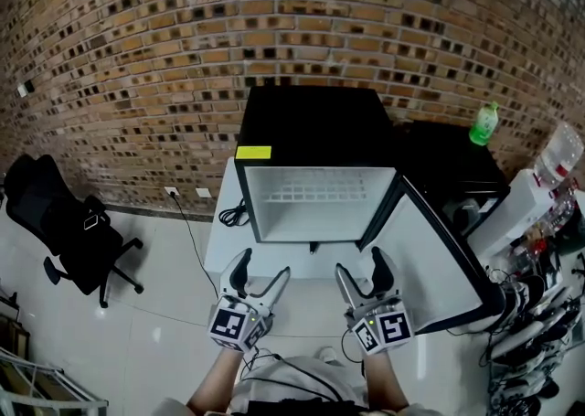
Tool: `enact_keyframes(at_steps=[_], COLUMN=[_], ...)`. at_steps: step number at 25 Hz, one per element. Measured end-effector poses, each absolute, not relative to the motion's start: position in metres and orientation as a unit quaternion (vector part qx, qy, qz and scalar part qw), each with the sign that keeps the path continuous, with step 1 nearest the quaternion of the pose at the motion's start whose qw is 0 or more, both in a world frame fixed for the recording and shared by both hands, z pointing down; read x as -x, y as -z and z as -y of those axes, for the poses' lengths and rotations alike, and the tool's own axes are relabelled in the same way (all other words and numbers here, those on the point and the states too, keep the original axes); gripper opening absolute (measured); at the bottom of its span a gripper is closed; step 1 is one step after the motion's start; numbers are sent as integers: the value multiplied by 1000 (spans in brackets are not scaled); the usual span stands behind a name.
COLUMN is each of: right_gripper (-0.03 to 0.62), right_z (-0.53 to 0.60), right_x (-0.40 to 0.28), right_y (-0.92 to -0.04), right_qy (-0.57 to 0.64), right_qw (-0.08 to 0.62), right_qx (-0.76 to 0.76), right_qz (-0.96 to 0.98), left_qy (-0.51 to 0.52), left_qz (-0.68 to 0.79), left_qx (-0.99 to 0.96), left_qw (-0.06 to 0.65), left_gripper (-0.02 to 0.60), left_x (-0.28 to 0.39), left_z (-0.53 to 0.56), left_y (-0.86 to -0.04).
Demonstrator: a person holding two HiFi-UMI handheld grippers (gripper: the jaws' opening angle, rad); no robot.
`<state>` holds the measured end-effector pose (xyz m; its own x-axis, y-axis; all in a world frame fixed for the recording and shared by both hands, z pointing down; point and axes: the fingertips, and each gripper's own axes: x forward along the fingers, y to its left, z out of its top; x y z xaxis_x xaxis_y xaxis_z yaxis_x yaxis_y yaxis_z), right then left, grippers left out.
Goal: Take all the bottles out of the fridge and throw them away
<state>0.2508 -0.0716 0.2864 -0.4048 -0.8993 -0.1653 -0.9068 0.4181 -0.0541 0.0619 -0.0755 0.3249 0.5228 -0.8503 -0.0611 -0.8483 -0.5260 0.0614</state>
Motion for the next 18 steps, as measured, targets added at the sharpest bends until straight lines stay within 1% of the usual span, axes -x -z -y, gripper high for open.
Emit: enact_keyframes(at_steps=[7,18], right_gripper=[370,370], right_z=[78,89], right_x=[-239,-241], right_y=[-287,-290], right_qy=[-9,-12], right_qw=[84,83], right_qx=[517,511], right_qz=[-852,-856], left_qy=[43,44], left_qz=[500,499], left_qx=[-865,-865], left_qw=[13,18], left_gripper=[357,357], left_x=[-55,-60], left_z=[80,85], left_y=[-328,-329])
